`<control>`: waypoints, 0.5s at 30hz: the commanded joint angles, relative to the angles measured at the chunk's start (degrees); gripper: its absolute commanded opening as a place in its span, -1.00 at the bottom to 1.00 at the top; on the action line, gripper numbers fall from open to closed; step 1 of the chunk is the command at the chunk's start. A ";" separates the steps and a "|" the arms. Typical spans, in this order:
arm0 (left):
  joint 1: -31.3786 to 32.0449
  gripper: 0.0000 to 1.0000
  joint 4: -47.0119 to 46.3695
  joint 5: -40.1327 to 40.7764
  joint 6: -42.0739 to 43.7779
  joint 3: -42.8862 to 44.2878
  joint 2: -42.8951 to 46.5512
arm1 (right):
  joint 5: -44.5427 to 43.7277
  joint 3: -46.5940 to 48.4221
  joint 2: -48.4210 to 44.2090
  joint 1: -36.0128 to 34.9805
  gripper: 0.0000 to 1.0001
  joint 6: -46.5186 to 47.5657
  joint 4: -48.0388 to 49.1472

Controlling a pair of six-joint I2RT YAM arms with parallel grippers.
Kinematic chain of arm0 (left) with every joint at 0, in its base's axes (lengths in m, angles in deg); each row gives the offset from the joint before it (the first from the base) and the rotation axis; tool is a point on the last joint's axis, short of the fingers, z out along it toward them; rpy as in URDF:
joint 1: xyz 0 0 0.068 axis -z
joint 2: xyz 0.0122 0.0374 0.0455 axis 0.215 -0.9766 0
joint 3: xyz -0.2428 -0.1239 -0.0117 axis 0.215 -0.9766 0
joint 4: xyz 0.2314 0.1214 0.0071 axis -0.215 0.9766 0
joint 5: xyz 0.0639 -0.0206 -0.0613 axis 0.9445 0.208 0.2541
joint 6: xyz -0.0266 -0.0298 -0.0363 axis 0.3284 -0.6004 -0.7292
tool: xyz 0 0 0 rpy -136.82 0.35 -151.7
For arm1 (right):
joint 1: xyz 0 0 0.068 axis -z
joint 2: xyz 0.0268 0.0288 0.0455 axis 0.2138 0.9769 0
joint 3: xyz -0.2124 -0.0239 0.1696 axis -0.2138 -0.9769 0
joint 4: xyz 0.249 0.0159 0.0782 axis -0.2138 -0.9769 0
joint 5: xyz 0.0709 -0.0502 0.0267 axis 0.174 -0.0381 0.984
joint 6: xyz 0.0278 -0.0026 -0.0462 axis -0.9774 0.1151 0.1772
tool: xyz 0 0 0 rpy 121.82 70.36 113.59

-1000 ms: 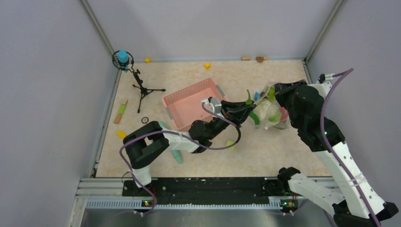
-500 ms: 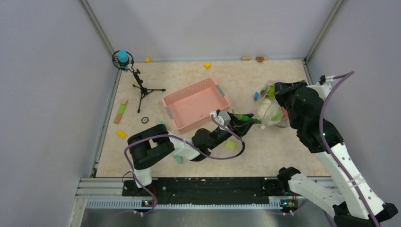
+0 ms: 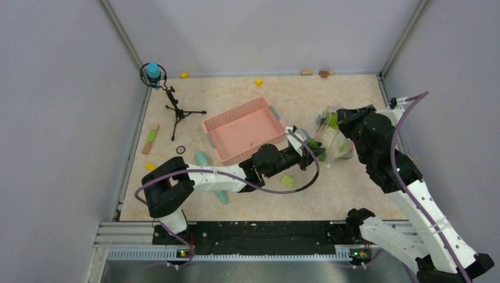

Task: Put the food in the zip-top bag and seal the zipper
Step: Place the fake vegetable in the zipper food storage bag.

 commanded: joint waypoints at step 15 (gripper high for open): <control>0.27 -0.72 13.43 3.78 2.46 4.21 -1.57 | 6.60 -0.07 -1.33 -0.03 -1.00 -1.50 8.42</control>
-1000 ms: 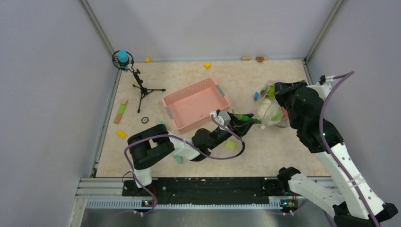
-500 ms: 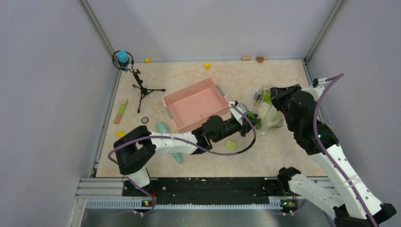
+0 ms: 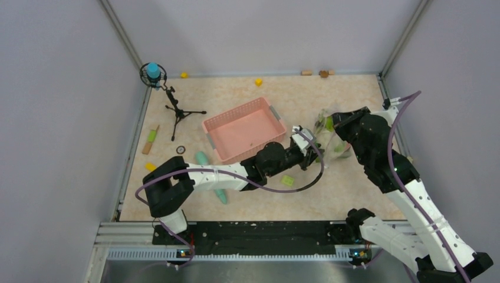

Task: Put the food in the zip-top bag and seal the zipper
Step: Place the fake vegetable in the zipper food storage bag.

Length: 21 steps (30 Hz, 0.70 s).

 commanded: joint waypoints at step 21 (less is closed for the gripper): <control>0.23 0.94 19.52 -1.18 -10.05 -10.14 25.66 | -2.92 2.36 -0.41 -0.03 -1.00 2.59 6.45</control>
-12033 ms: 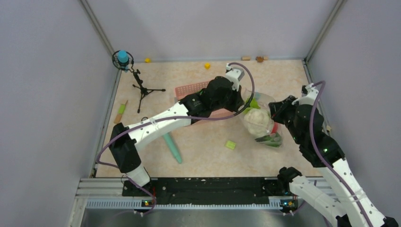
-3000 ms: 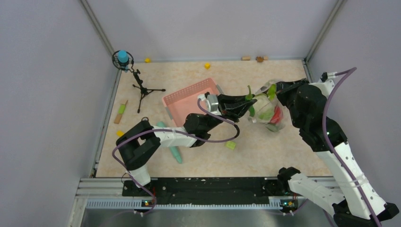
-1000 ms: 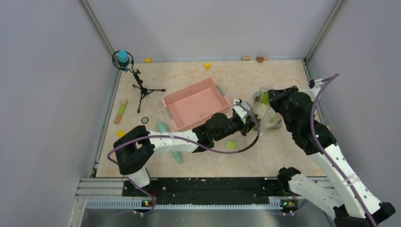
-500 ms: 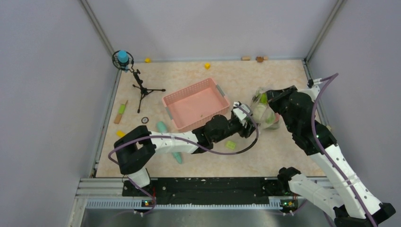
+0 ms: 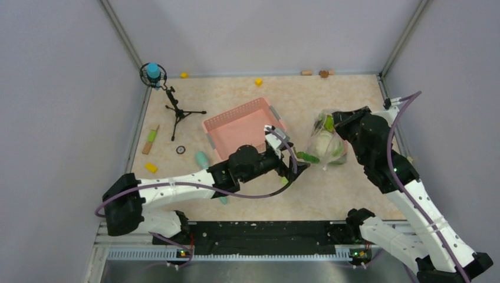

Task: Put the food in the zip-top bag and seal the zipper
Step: Place the fake vegetable in the zipper food storage bag, then adjust the zipper food storage bag at the center of the board.

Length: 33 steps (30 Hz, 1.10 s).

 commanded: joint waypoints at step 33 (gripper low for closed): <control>-2.16 0.84 44.87 8.07 -0.37 40.00 -12.62 | 13.87 -2.30 -2.36 0.05 -1.00 17.01 4.92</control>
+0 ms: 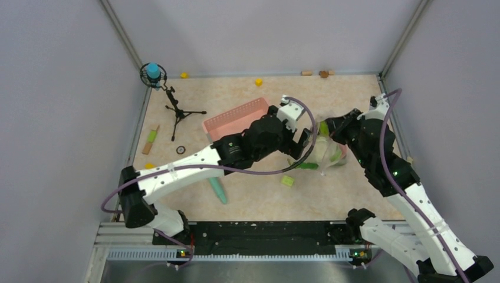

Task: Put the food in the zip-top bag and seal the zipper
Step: Adjust the zipper food storage bag at the center of the board.

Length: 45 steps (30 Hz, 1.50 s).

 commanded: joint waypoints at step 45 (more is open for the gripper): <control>-1.09 -1.00 15.02 10.70 -14.77 -0.17 17.75 | 39.34 4.27 15.30 -0.03 -1.00 5.04 21.72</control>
